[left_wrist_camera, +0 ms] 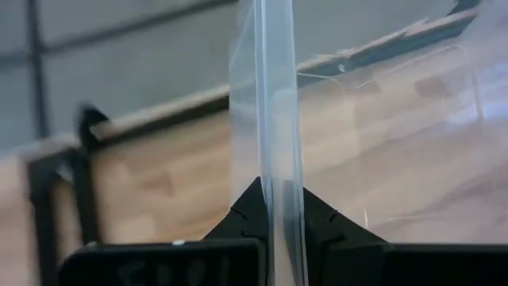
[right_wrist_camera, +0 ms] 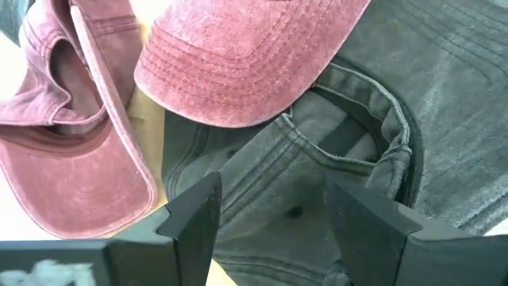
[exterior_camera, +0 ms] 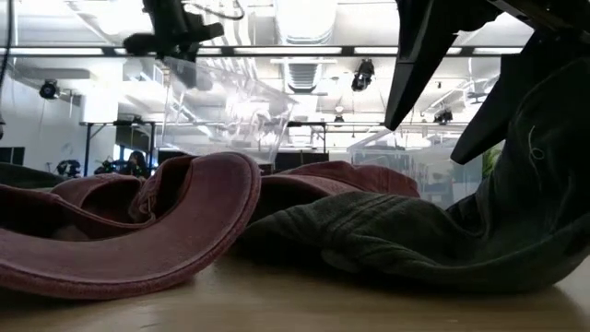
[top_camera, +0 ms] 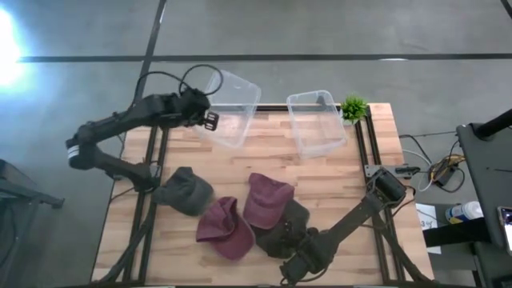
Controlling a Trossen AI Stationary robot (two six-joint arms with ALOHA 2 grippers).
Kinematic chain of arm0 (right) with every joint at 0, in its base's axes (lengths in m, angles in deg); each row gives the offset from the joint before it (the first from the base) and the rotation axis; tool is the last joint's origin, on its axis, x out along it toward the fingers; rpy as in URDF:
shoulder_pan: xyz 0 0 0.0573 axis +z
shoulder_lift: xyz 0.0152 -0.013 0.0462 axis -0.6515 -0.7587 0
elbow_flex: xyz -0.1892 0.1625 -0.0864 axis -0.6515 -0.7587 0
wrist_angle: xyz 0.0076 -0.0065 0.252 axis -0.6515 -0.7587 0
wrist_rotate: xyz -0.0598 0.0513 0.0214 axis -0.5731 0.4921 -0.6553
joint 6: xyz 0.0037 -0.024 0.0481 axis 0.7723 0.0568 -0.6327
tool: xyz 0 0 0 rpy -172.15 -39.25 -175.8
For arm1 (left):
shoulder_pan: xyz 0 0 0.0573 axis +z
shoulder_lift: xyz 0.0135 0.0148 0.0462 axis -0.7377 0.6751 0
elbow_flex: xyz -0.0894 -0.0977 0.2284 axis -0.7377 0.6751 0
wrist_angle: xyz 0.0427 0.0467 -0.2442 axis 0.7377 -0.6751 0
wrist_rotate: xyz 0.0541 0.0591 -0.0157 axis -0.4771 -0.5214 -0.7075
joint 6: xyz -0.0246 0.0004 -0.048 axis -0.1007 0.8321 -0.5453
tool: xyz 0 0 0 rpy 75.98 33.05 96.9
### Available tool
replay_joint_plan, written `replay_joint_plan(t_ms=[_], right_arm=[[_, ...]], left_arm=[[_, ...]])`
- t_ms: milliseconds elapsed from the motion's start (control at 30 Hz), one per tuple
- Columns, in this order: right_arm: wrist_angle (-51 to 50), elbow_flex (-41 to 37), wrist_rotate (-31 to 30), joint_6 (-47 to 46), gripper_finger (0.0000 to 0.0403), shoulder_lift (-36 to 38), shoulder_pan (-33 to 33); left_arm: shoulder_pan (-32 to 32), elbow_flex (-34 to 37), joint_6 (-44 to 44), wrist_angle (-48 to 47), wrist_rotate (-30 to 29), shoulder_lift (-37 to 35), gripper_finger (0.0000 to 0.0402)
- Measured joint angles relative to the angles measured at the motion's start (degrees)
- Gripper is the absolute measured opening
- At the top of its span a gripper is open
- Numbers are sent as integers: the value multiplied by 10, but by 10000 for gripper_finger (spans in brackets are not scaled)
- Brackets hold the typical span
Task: Pick & Place hat
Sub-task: Adjust the left transparent bin on the table, then put the right red cap into the left transparent bin
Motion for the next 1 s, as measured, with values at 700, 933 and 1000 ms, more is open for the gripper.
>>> replay_joint_plan(t_ms=[700, 933, 1000], right_arm=[[3, 17, -15, 18, 216, 1, -10], [3, 17, -15, 19, 216, 1, -10], [3, 17, -14, 22, 216, 1, -10]], left_arm=[[4, 299, -241, 196, 0, -113, 122], [0, 288, -235, 153, 20, -116, 196], [-10, 271, -225, 124, 17, -127, 205]])
